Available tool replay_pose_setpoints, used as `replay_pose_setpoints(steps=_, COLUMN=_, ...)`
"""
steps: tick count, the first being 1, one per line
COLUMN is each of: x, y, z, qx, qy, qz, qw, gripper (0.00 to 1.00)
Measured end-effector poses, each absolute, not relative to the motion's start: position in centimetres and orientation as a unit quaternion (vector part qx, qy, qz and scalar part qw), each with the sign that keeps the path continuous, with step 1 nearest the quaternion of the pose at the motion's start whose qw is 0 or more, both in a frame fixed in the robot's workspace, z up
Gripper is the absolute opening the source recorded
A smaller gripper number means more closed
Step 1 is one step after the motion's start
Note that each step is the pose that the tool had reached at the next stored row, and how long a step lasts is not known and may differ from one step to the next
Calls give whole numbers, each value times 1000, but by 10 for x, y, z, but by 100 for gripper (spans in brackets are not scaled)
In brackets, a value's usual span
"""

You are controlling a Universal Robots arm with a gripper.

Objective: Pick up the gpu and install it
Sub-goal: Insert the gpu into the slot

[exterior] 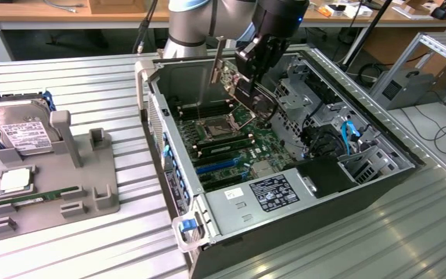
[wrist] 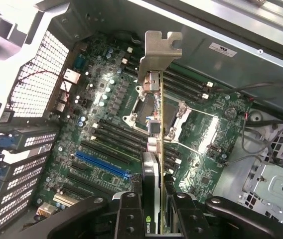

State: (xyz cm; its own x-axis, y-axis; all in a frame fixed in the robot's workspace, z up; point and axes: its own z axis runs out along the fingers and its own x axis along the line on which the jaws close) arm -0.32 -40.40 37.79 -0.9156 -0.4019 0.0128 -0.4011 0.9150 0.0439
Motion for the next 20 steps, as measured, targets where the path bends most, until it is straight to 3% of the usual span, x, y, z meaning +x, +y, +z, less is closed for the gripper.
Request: replay_pose_setpoints(steps=20, x=-3, y=-404, z=378, qx=276, qy=-961, qz=-19, qw=12, gripper=27)
